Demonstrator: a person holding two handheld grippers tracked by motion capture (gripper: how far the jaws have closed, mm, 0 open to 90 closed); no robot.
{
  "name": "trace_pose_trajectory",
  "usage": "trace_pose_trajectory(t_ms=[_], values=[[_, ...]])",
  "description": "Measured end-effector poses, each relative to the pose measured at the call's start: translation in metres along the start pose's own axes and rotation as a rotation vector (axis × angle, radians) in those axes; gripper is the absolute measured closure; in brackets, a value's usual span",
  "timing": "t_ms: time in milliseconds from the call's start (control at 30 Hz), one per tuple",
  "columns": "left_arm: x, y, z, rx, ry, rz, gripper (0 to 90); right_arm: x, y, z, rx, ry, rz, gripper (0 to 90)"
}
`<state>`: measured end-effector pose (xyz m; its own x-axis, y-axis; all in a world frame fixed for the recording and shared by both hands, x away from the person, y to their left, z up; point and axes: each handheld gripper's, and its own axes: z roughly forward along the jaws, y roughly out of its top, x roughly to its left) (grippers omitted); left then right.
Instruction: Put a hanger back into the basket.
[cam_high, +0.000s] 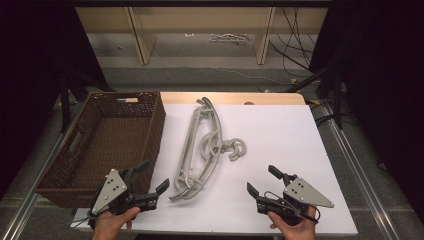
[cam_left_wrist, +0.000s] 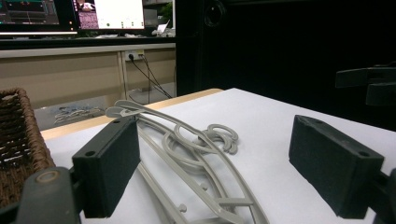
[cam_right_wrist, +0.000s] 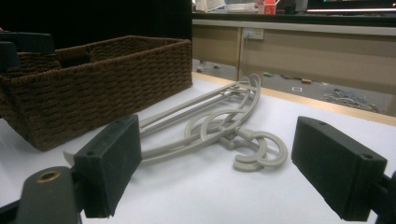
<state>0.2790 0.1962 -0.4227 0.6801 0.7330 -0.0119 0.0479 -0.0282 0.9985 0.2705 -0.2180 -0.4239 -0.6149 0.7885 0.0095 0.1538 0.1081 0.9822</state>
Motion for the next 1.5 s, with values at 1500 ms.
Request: trace_pose_trajectory(t_ms=[1500], values=[[-0.033,-0.008,0.190,0.767,-0.129,0.020,45.4,-0.004,-0.001,-0.004,0.004,0.016,0.051,18.4]])
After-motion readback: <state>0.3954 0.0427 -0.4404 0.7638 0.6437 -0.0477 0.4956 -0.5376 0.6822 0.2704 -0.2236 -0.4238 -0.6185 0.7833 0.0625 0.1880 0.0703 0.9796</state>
